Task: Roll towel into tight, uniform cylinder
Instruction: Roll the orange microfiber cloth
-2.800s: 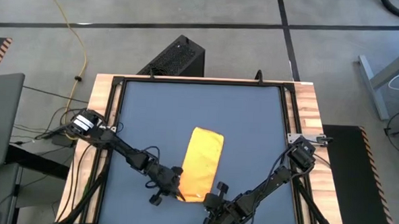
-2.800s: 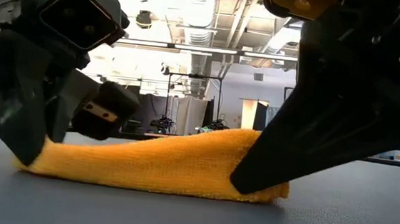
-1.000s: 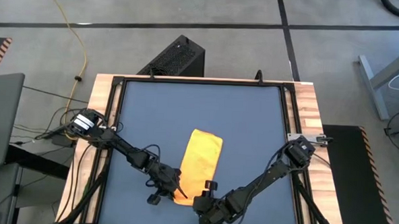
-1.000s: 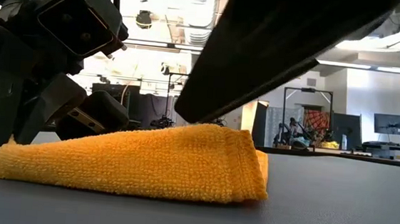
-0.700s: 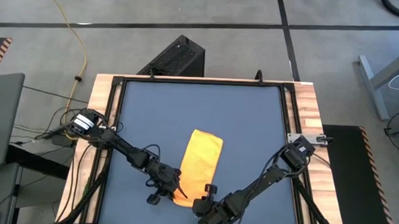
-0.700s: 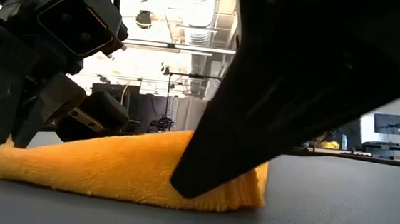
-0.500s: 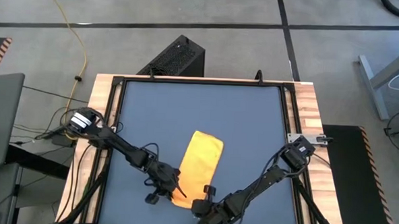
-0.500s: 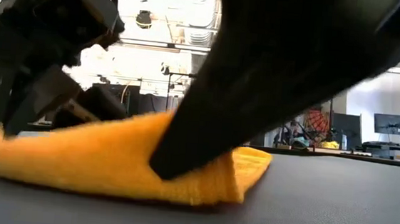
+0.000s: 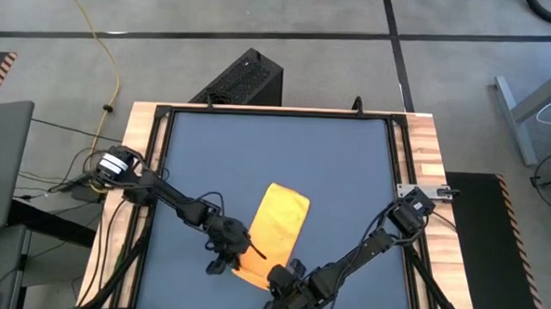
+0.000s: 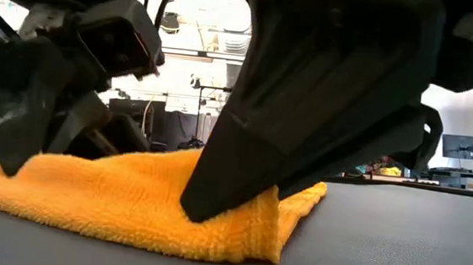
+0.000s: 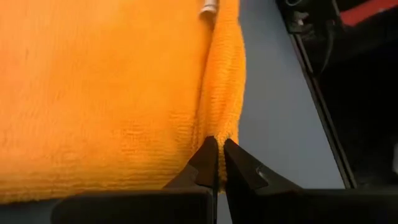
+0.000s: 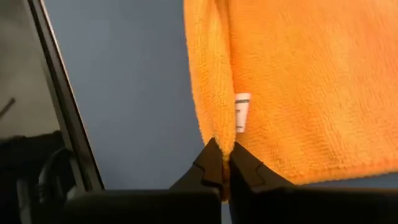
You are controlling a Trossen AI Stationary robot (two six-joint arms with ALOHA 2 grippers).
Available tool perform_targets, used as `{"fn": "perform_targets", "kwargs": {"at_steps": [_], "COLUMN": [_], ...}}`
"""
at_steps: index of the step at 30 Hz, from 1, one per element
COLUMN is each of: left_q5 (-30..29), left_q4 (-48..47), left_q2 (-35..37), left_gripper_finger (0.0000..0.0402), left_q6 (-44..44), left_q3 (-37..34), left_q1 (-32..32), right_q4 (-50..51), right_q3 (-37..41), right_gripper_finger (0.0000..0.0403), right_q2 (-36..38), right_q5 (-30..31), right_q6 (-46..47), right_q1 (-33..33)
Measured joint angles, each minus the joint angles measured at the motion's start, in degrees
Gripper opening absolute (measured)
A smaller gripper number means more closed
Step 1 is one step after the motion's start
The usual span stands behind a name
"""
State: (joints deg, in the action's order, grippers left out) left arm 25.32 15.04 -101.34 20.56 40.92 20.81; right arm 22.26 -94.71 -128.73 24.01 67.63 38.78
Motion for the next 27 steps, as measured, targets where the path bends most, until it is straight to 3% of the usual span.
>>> {"fn": "perform_targets", "kwargs": {"at_steps": [7, 12, 27], "left_q5": [1.6, 0.5, -1.7], "left_q4": [-1.7, -2.8, -4.6], "left_q2": [-0.9, -0.9, -0.9], "left_gripper_finger": [0.0000, 0.0000, 0.0000], "left_q6": [3.0, 3.6, 3.7], "left_q3": [0.0, 0.1, 0.0], "left_q1": [-1.7, -1.9, -1.9], "right_q4": [-2.7, -2.7, -2.2], "right_q3": [4.3, 4.7, 4.9], "right_gripper_finger": [0.0022, 0.0033, 0.0126], "right_q2": [0.4, 0.4, 1.6], "right_q5": [-2.7, -2.7, -4.8], "right_q6": [8.7, 10.0, 10.4], "right_q1": [-1.0, -1.1, -2.5]}}
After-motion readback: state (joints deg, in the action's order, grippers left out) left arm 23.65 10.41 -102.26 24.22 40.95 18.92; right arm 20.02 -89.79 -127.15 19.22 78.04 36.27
